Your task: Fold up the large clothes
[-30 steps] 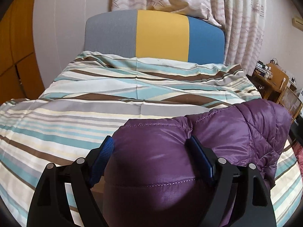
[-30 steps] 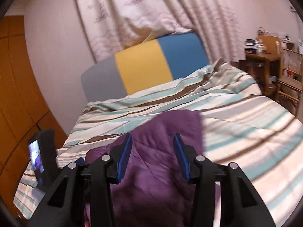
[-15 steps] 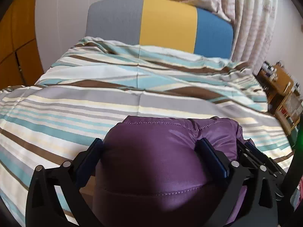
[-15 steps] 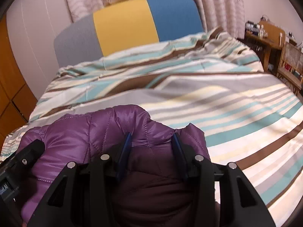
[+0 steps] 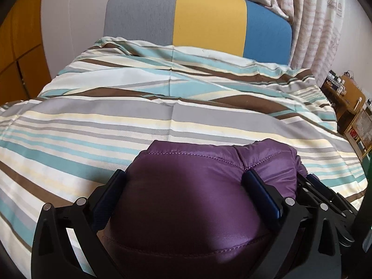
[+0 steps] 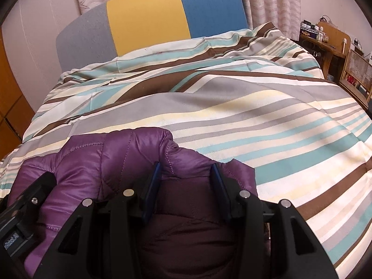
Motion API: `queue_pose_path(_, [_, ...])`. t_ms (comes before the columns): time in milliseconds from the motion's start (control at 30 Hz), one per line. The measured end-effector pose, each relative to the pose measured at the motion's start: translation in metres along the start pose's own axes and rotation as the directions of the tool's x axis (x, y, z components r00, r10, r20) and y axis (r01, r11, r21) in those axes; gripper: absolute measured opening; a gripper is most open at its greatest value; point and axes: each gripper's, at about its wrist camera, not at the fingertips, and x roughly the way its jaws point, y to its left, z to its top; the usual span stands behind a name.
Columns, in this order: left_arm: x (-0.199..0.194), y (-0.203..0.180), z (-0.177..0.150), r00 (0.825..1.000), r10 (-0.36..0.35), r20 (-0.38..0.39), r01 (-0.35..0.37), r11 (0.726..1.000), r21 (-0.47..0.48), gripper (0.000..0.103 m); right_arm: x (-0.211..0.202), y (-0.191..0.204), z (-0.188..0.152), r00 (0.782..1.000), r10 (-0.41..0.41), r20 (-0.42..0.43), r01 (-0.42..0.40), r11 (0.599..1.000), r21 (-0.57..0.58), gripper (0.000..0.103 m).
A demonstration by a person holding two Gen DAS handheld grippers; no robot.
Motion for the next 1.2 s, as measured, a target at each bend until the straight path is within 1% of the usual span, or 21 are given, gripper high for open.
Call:
queue_pose_path(133, [-0.025, 0.005, -0.009, 0.999, -0.034, 0.037, 0.034, 0.999, -0.008, 0.1, -0.004, -0.004, -0.001, 0.999, 0.031, 0.016, -0.031, 0.999, 0.011, 0.045])
queue_pose_path(267, [-0.052, 0.006, -0.022, 0.996, -0.052, 0.072, 0.05, 0.998, 0.034, 0.1, -0.013, -0.009, -0.001, 0.996, 0.071, 0.048, -0.073, 0.997, 0.031, 0.048])
queue_pose_path(333, [-0.062, 0.006, -0.026, 0.996, -0.049, 0.077, 0.043, 0.997, 0.071, 0.1, -0.029, -0.016, -0.003, 0.99, 0.122, 0.068, -0.126, 0.99, 0.058, 0.062])
queue_pose_path(467, [-0.081, 0.003, -0.029, 0.996, -0.027, 0.09, 0.015, 0.991, 0.131, 0.1, -0.081, -0.024, -0.017, 0.977, 0.173, 0.122, -0.183, 0.981, 0.072, 0.067])
queue_pose_path(500, [-0.083, 0.003, -0.03, 0.995, -0.024, 0.099, 0.01, 0.991, 0.136, 0.1, -0.094, -0.024, -0.023, 0.975, 0.179, 0.133, -0.187, 0.981, 0.055, 0.07])
queue_pose_path(567, [-0.082, 0.002, -0.033, 0.993, -0.017, 0.113, 0.001, 0.99, 0.14, 0.1, -0.109, -0.022, -0.035, 0.974, 0.178, 0.143, -0.182, 0.983, 0.018, 0.071])
queue_pose_path(600, [-0.078, 0.001, -0.033, 0.994, -0.018, 0.111, 0.002, 0.99, 0.138, 0.1, -0.11, -0.021, -0.04, 0.975, 0.169, 0.141, -0.172, 0.985, 0.013, 0.071])
queue_pose_path(700, [-0.058, -0.001, -0.032, 0.997, -0.055, 0.063, 0.046, 0.991, 0.128, 0.1, -0.094, -0.019, -0.05, 0.989, 0.106, 0.105, -0.107, 0.994, 0.003, 0.072])
queue_pose_path(733, [-0.051, -0.003, -0.032, 0.997, -0.047, 0.053, 0.039, 0.989, 0.139, 0.1, -0.087, -0.019, -0.053, 0.99, 0.094, 0.101, -0.094, 0.996, -0.003, 0.075])
queue_pose_path(767, [-0.046, -0.006, -0.032, 0.998, -0.038, 0.054, 0.029, 0.988, 0.152, 0.1, -0.081, -0.019, -0.054, 0.992, 0.083, 0.097, -0.083, 0.997, -0.004, 0.076])
queue_pose_path(833, [-0.037, -0.01, -0.032, 0.998, -0.032, 0.053, 0.022, 0.984, 0.175, 0.1, -0.068, -0.025, -0.055, 0.993, 0.104, 0.062, -0.107, 0.993, 0.045, 0.08])
queue_pose_path(900, [-0.03, -0.009, -0.031, 0.998, -0.041, 0.042, 0.033, 0.984, 0.173, 0.1, -0.059, -0.034, -0.054, 0.99, 0.135, 0.037, -0.138, 0.987, 0.088, 0.082])
queue_pose_path(933, [-0.029, -0.009, -0.031, 0.998, -0.042, 0.04, 0.034, 0.984, 0.174, 0.1, -0.058, -0.035, -0.053, 0.99, 0.139, 0.034, -0.141, 0.985, 0.096, 0.081])
queue_pose_path(1033, [-0.033, -0.006, -0.035, 0.997, -0.054, 0.059, 0.044, 0.985, 0.164, 0.1, -0.062, -0.032, -0.054, 0.992, 0.113, 0.048, -0.116, 0.991, 0.072, 0.082])
queue_pose_path(1067, [-0.035, -0.005, -0.035, 0.996, -0.066, 0.067, 0.055, 0.986, 0.155, 0.1, -0.063, -0.033, -0.054, 0.992, 0.115, 0.05, -0.119, 0.99, 0.074, 0.083])
queue_pose_path(1133, [-0.044, 0.0, -0.037, 0.992, -0.102, 0.075, 0.091, 0.986, 0.138, 0.1, -0.066, -0.035, -0.055, 0.992, 0.115, 0.052, -0.119, 0.99, 0.082, 0.088])
queue_pose_path(1200, [-0.056, 0.006, -0.035, 0.991, -0.129, 0.043, 0.123, 0.985, 0.12, 0.1, -0.074, -0.036, -0.054, 0.991, 0.122, 0.049, -0.126, 0.989, 0.078, 0.089])
